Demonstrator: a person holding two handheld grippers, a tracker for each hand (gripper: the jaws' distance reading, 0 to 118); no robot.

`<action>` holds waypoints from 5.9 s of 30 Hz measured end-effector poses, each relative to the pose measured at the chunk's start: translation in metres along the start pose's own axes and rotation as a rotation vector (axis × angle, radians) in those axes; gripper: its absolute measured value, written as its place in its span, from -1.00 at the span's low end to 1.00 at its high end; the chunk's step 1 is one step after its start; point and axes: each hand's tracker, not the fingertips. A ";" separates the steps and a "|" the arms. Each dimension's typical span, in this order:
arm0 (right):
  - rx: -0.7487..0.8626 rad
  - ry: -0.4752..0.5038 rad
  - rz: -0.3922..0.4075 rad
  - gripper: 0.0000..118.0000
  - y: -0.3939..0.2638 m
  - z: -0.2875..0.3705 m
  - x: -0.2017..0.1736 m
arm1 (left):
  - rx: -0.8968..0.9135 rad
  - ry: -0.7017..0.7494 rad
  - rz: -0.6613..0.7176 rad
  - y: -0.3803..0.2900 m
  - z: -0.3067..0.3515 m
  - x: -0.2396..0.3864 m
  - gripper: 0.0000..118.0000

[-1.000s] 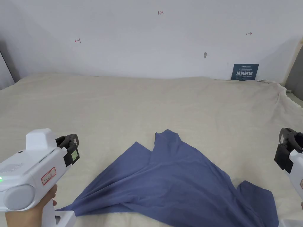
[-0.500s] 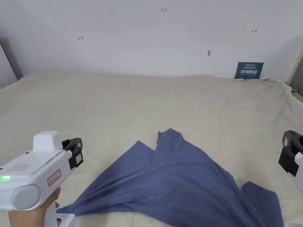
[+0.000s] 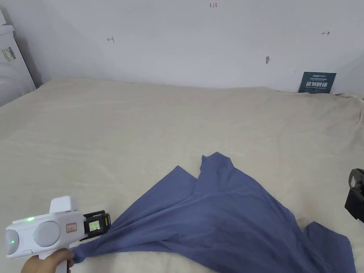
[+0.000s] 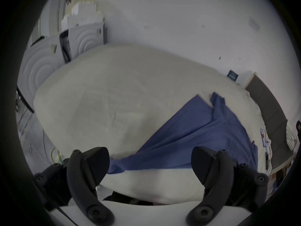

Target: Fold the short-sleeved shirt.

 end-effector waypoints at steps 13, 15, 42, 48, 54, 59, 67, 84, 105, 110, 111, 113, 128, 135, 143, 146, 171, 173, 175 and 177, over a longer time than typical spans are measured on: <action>-0.083 0.007 -0.006 -1.00 -0.021 -0.019 -0.003 | -0.187 0.121 -0.072 -0.036 -0.077 -0.009 -0.13; -0.099 0.009 -0.004 -1.00 -0.023 -0.023 -0.004 | -0.152 0.128 -0.078 -0.039 -0.072 -0.006 -0.30; -0.785 0.055 0.035 0.37 -0.136 -0.329 -0.027 | 0.055 -0.118 -0.003 0.027 -0.045 -0.017 -0.78; -0.799 0.061 0.056 -0.28 -0.152 -0.347 -0.030 | 0.046 -0.115 0.005 0.028 -0.052 -0.017 -0.78; -0.817 0.092 0.067 -0.94 -0.159 -0.347 -0.039 | 0.043 -0.113 0.020 0.025 -0.052 -0.018 -0.78; -0.782 0.095 0.045 -0.97 -0.148 -0.333 -0.039 | 0.048 -0.119 0.042 0.022 -0.046 -0.016 -0.78; -0.579 0.174 0.007 -0.97 -0.083 -0.266 -0.033 | 0.079 -0.150 0.081 0.027 -0.029 -0.017 -0.78; -0.086 0.144 -0.061 -0.97 0.105 -0.124 0.053 | 0.287 -0.236 0.005 0.153 0.040 0.047 -0.78; 0.230 0.029 -0.031 -0.97 0.285 -0.214 0.084 | 0.556 -0.114 -0.188 0.418 0.109 0.175 -0.78; 0.264 0.017 -0.014 -0.97 0.313 -0.259 0.081 | 0.591 -0.070 -0.219 0.451 0.109 0.197 -0.78; 0.270 0.011 -0.004 -0.97 0.317 -0.268 0.081 | 0.602 -0.063 -0.225 0.458 0.106 0.201 -0.78; 0.278 0.005 0.003 -0.97 0.323 -0.283 0.079 | 0.613 -0.053 -0.230 0.471 0.098 0.209 -0.78; 0.172 0.019 0.039 -0.97 0.220 -0.345 0.091 | 0.567 -0.067 -0.273 0.429 -0.027 0.216 -0.78; 0.035 0.083 -0.005 -0.97 0.122 -0.313 0.089 | 0.427 -0.092 -0.302 0.319 -0.071 0.194 -0.78; -0.099 0.119 -0.120 -0.97 -0.001 -0.214 0.065 | 0.239 -0.101 -0.233 0.177 -0.103 0.133 -0.78; -0.177 0.127 -0.160 -0.97 -0.048 -0.175 0.056 | 0.162 -0.073 -0.246 0.119 -0.110 0.112 -0.78; -0.514 0.051 -0.275 -0.97 -0.229 -0.018 0.068 | -0.033 -0.004 -0.299 -0.057 -0.051 0.028 -0.78; -0.538 0.042 -0.279 -0.97 -0.235 -0.020 0.065 | -0.037 -0.002 -0.298 -0.059 -0.051 0.028 -0.78; -0.559 0.025 -0.283 -0.97 -0.242 -0.024 0.066 | -0.037 0.000 -0.299 -0.063 -0.070 0.022 -0.78; -0.595 0.010 -0.289 -0.97 -0.249 -0.029 0.066 | -0.045 0.004 -0.307 -0.065 -0.074 0.021 -0.78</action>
